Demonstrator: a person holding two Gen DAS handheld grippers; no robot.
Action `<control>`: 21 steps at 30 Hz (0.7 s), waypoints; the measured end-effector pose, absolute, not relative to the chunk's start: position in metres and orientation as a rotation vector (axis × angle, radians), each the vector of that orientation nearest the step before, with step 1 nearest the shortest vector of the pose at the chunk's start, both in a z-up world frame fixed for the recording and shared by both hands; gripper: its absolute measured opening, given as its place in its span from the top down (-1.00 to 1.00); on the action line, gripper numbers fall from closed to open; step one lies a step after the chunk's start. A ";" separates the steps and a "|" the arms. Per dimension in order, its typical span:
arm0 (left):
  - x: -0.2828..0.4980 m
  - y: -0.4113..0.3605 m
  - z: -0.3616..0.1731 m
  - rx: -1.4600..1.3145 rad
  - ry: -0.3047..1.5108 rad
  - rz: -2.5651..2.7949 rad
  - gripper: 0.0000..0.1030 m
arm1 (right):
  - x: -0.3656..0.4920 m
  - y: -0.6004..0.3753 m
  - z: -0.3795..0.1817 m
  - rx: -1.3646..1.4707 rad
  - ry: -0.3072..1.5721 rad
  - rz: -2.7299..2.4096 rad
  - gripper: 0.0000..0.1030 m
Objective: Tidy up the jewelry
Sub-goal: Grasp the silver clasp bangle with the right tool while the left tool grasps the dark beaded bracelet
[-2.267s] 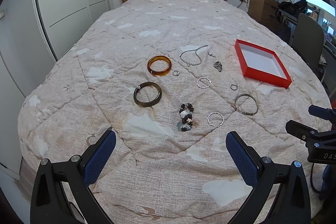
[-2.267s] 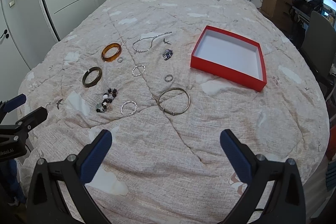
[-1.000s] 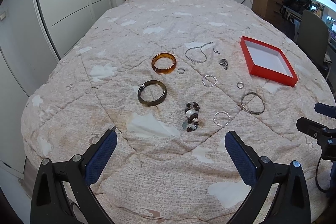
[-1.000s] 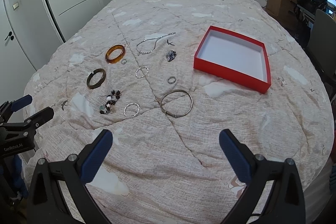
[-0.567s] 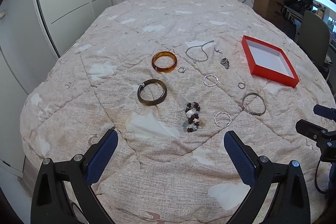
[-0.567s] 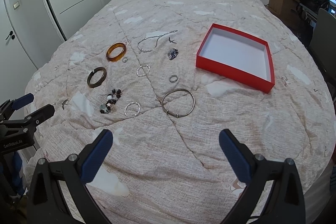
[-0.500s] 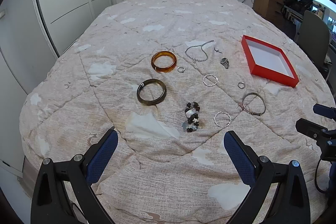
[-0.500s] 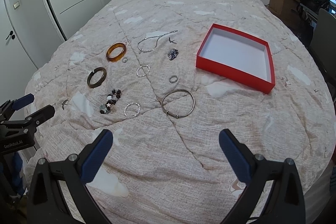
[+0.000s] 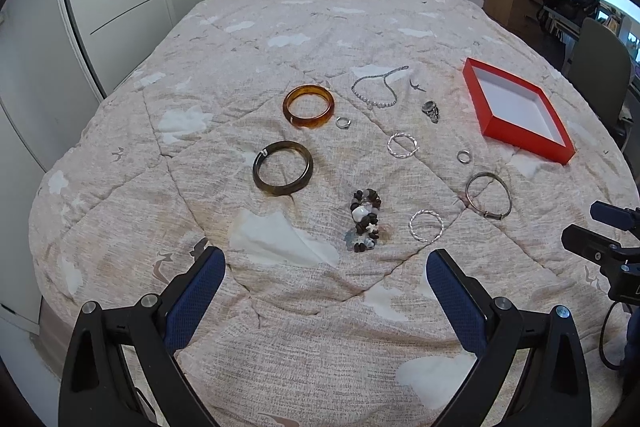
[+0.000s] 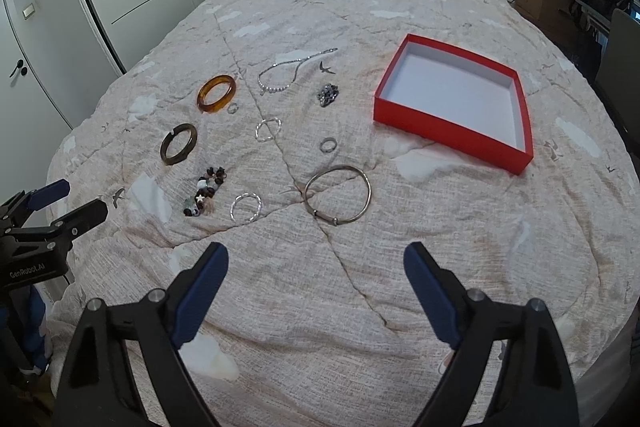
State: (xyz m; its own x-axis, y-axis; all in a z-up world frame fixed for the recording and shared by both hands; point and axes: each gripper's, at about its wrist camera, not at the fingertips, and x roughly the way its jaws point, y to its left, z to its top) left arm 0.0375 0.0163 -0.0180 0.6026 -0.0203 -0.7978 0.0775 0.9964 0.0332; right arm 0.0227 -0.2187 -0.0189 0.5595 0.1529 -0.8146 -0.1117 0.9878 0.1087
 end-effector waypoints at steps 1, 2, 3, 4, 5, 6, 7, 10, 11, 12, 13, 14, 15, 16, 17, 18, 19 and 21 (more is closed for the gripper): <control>0.038 0.017 -0.019 0.068 0.924 -0.054 -0.94 | 0.023 -0.219 -0.020 0.048 0.967 0.156 -0.72; 0.039 0.018 -0.020 0.069 0.925 -0.050 -0.94 | 0.024 -0.219 -0.022 0.050 0.971 0.156 -0.72; 0.040 0.018 -0.021 0.070 0.926 -0.048 -0.94 | 0.025 -0.219 -0.023 0.052 0.975 0.156 -0.71; 0.041 0.019 -0.022 0.070 0.928 -0.048 -0.92 | 0.026 -0.219 -0.024 0.053 0.978 0.157 -0.71; 0.043 0.020 -0.024 0.070 0.931 -0.049 -0.91 | 0.028 -0.220 -0.025 0.054 0.982 0.158 -0.71; 0.044 0.020 -0.025 0.069 0.934 -0.050 -0.88 | 0.029 -0.219 -0.026 0.053 0.986 0.160 -0.70; 0.045 0.020 -0.027 0.067 0.939 -0.050 -0.85 | 0.030 -0.219 -0.028 0.052 0.989 0.162 -0.70; 0.050 0.022 -0.032 0.061 0.952 -0.058 -0.79 | 0.034 -0.218 -0.031 0.054 1.002 0.173 -0.64; 0.051 0.022 -0.033 0.059 0.956 -0.059 -0.77 | 0.035 -0.218 -0.033 0.055 1.006 0.176 -0.59; 0.052 0.023 -0.035 0.057 0.960 -0.059 -0.75 | 0.037 -0.218 -0.034 0.058 1.010 0.178 -0.53; 0.054 0.024 -0.036 0.056 0.963 -0.058 -0.73 | 0.039 -0.218 -0.035 0.061 1.015 0.180 -0.50; 0.055 0.025 -0.037 0.054 0.966 -0.057 -0.72 | 0.040 -0.218 -0.037 0.063 1.020 0.182 -0.46; 0.056 0.027 -0.038 0.051 0.969 -0.055 -0.69 | 0.042 -0.219 -0.039 0.066 1.026 0.183 -0.41; 0.058 0.029 -0.039 0.047 0.973 -0.053 -0.66 | 0.043 -0.219 -0.040 0.068 1.028 0.184 -0.38; 0.059 0.031 -0.041 0.042 0.977 -0.050 -0.65 | 0.045 -0.220 -0.042 0.070 1.032 0.186 -0.31; 0.061 0.032 -0.042 0.041 0.980 -0.047 -0.63 | 0.047 -0.220 -0.043 0.073 1.035 0.186 -0.27; 0.062 0.034 -0.043 0.040 0.984 -0.043 -0.62 | 0.048 -0.221 -0.044 0.076 1.039 0.187 -0.25; 0.065 0.035 -0.045 0.038 0.989 -0.040 -0.61 | 0.051 -0.222 -0.046 0.082 1.047 0.189 -0.20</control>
State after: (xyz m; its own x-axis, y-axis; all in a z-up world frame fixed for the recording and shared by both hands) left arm 0.0650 0.0355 -0.0451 0.5491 -0.0167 -0.8356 0.0510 0.9986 0.0135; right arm 0.0507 -0.2225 -0.0465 0.4858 0.1940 -0.8523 -0.1159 0.9807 0.1572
